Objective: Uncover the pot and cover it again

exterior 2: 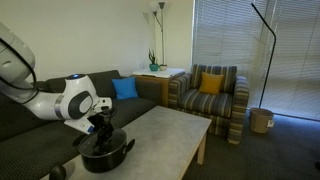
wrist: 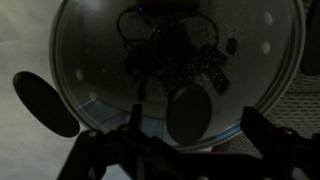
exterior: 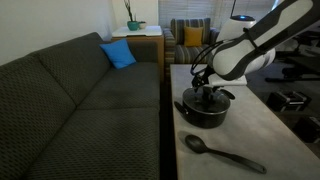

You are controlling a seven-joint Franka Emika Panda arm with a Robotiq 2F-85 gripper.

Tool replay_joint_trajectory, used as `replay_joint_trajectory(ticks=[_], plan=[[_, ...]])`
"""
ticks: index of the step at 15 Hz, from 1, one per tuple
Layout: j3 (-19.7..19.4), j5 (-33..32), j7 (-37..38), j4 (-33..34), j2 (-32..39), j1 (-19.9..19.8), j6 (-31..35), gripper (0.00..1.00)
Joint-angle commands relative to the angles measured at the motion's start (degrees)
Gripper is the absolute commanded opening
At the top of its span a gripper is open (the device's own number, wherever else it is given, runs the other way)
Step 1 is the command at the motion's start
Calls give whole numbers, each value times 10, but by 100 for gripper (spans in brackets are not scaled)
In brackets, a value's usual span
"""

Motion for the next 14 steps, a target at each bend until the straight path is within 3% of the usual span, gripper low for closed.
replay_joint_trajectory(ticks=[1,5,10,14], plan=[[-36,18,-2,17,0,10,-58,100],[-60,10,10,21,-2,26,-78,100],[-19,16,-41,22,-2,16,-74,100],[-12,20,-46,22,-2,16,-83,100]])
